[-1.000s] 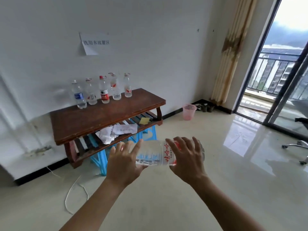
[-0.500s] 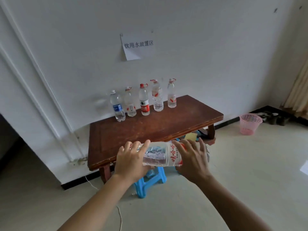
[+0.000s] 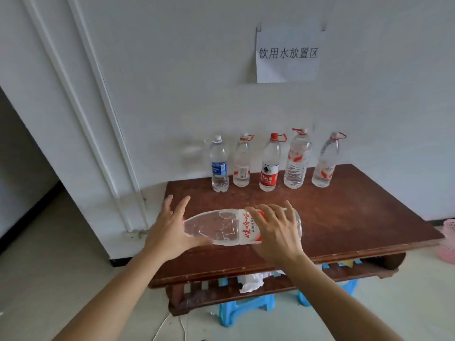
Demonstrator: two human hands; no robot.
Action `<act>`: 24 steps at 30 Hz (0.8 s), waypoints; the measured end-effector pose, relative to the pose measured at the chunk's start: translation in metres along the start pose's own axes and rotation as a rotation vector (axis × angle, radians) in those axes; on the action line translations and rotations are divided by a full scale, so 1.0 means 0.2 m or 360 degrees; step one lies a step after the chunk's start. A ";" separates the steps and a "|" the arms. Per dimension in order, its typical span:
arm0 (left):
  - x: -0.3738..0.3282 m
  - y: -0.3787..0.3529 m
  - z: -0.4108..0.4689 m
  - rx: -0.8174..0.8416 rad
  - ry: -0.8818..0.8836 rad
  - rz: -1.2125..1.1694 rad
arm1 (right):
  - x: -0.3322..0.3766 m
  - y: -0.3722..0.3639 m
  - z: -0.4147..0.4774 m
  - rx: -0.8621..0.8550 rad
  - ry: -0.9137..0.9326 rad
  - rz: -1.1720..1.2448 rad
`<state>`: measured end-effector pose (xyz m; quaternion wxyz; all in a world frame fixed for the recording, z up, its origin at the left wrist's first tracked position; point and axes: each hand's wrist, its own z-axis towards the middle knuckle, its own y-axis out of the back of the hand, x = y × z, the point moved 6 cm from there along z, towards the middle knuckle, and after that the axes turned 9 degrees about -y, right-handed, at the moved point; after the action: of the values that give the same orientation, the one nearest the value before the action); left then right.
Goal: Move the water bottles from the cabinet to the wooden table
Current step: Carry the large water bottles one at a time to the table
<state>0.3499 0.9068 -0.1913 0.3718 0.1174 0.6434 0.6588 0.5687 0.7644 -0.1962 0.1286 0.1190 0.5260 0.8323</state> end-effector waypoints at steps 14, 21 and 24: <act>0.52 -0.39 1.42 0.0217 0.0443 -0.1292 | -0.20 -0.80 0.93 0.0317 -0.0475 0.0052; 0.22 -0.41 1.85 -0.0003 -0.0083 -0.1034 | -0.43 -1.16 1.12 0.0536 -0.0879 0.0446; 0.10 -0.44 1.98 -0.0056 -0.0204 -0.0965 | -0.51 -1.29 1.22 0.0626 -0.1003 0.0568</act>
<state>0.6153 1.2117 -0.2231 0.5931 -0.0449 0.6129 0.5202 0.7688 1.0431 -0.3345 0.1119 0.4796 0.5810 0.6480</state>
